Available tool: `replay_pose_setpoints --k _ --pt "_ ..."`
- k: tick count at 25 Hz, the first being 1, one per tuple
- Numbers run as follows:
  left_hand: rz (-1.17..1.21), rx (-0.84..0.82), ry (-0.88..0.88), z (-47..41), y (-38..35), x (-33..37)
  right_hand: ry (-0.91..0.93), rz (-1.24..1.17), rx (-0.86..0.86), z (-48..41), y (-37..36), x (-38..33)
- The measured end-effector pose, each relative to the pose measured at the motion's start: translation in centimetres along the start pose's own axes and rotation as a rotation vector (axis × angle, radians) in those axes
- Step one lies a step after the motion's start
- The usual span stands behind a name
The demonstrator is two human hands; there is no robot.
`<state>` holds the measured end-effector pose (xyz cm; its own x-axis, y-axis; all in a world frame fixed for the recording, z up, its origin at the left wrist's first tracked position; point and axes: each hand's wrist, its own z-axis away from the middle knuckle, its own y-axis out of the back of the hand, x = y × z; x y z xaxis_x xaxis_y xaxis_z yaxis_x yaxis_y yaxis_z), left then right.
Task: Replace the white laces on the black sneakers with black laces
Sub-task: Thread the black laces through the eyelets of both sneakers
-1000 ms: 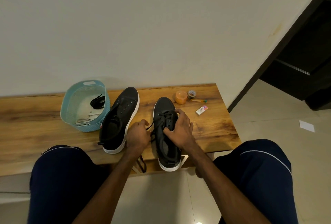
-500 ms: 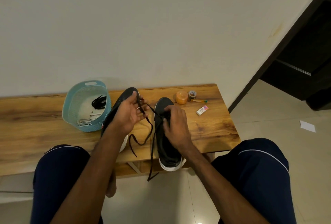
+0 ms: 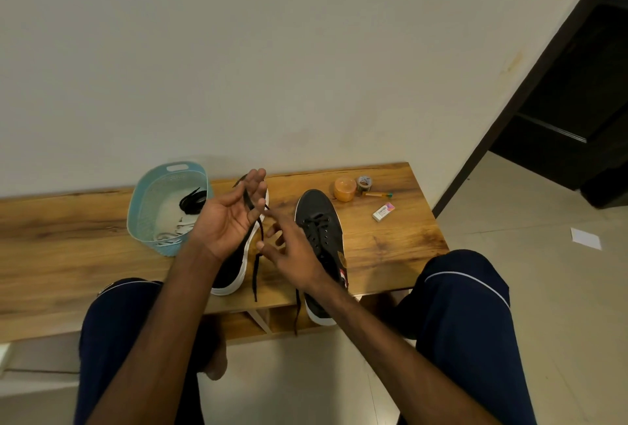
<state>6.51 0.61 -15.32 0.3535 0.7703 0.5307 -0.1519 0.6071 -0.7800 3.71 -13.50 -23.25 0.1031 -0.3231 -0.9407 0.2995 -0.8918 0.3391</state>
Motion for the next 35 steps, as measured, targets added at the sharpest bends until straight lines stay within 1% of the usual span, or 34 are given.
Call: replay_pose_setpoints --k 1,3,5,7,9,10,13,16,19,21,22,23,24,25,26,27,28,29,30,32,33,35 --pt "-0.005 0.004 -0.002 0.0 0.1 -0.1 0.007 0.031 -0.053 0.0 -0.3 0.0" --pt "-0.001 0.022 -0.019 -0.1 0.4 0.1 0.015 0.039 -0.105 0.1 -0.6 0.2" --pt "-0.096 0.092 -0.061 -0.4 1.0 0.8 -0.031 -0.062 -0.108 0.1 0.4 0.2" --pt "-0.342 0.270 -0.107 -1.0 1.8 1.0 -0.072 -0.164 -0.044 -0.4 2.4 0.1" --pt "-0.601 0.472 -0.122 -1.5 2.9 0.7 -0.078 -0.159 0.076 -1.2 5.0 0.2" --pt "-0.725 0.545 -0.129 -1.7 3.3 0.4 -0.087 -0.150 0.121 -1.6 6.2 0.2" --pt "-1.104 0.659 -0.212 -2.0 4.4 -0.5 -0.146 -0.178 0.173 -2.3 9.3 0.1" --pt "-1.415 0.693 -0.276 -2.0 4.9 -0.7 -0.191 -0.177 0.177 -2.3 11.5 0.0" --pt "-1.636 0.644 -0.203 -1.7 4.4 -0.9 -0.184 -0.156 0.169 -2.1 13.1 -0.5" --pt "-1.961 0.685 -0.174 -1.1 3.7 -2.0 -0.162 -0.101 0.082 -1.9 13.5 -1.2" --pt "-2.120 0.697 -0.222 -0.7 3.3 -2.6 -0.139 -0.049 0.029 -1.7 13.2 -1.6" --pt "-2.218 0.663 -0.323 -0.5 2.9 -3.2 -0.109 0.016 -0.009 -1.5 12.8 -1.9" --pt "-2.225 0.561 -0.432 -0.5 2.4 -3.7 -0.074 0.081 -0.029 -1.4 12.1 -2.2" --pt "-2.135 0.390 -0.515 -0.5 1.9 -4.1 -0.035 0.130 -0.039 -1.3 11.4 -2.4" --pt "-1.960 0.184 -0.539 -0.7 1.5 -4.6 0.005 0.162 -0.051 -1.2 10.7 -2.6" --pt "-1.752 -0.011 -0.477 -0.8 1.2 -5.1 0.037 0.183 -0.064 -1.2 10.2 -2.8" --pt "-1.592 -0.152 -0.384 -0.8 0.9 -5.6 0.058 0.206 -0.075 -1.1 9.9 -2.9" --pt "-1.509 -0.211 -0.308 -0.8 0.7 -6.1 0.067 0.239 -0.076 -1.2 9.7 -2.9" --pt "-1.473 -0.205 -0.250 -0.7 0.6 -6.5 0.072 0.282 -0.059 -1.2 9.8 -2.9" --pt "-1.467 -0.113 -0.201 -1.0 0.8 -6.8 0.070 0.336 0.008 -1.2 10.3 -2.7" --pt "-1.509 -0.050 -0.229 -1.1 1.1 -6.5 0.064 0.324 0.043 -1.2 10.7 -2.5" --pt "-1.665 0.097 -0.317 -1.4 1.8 -5.3 0.046 0.271 0.106 -1.3 11.4 -2.0"
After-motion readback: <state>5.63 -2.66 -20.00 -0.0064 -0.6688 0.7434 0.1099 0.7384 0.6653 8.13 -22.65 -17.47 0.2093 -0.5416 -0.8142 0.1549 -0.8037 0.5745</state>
